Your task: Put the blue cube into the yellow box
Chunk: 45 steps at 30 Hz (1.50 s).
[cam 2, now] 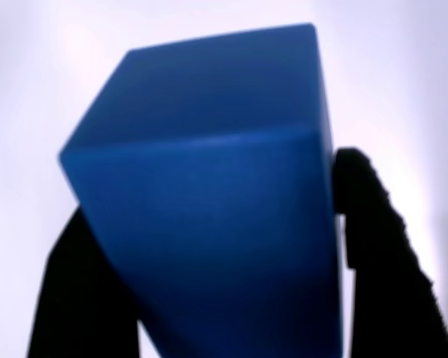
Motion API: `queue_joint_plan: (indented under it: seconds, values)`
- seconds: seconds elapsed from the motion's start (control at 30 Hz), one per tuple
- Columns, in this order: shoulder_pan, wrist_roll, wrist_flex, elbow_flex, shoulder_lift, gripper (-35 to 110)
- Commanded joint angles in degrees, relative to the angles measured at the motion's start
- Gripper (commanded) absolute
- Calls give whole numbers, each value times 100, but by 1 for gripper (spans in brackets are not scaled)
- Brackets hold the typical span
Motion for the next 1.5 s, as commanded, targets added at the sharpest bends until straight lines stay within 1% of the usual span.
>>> queue_joint_plan:
  seconds: [0.0,0.13,0.27,0.47,0.57,0.73,0.97,1.17,1.47]
  values:
    - [1046,-237,62,-457,1239,11]
    - [2197,-396,-132,-141,1556,11]
    - [3401,-492,-589,545,2074,11]
    - [5098,-642,-650,1670,3041,11]
    - [5862,-721,-791,2153,3507,11]
    - [6899,-861,-1354,3103,4254,11]
    - [7840,-905,-1644,4122,5071,11]
    - [8376,-914,-1749,5229,5766,12]
    - [8736,-765,-1318,6390,6486,11]
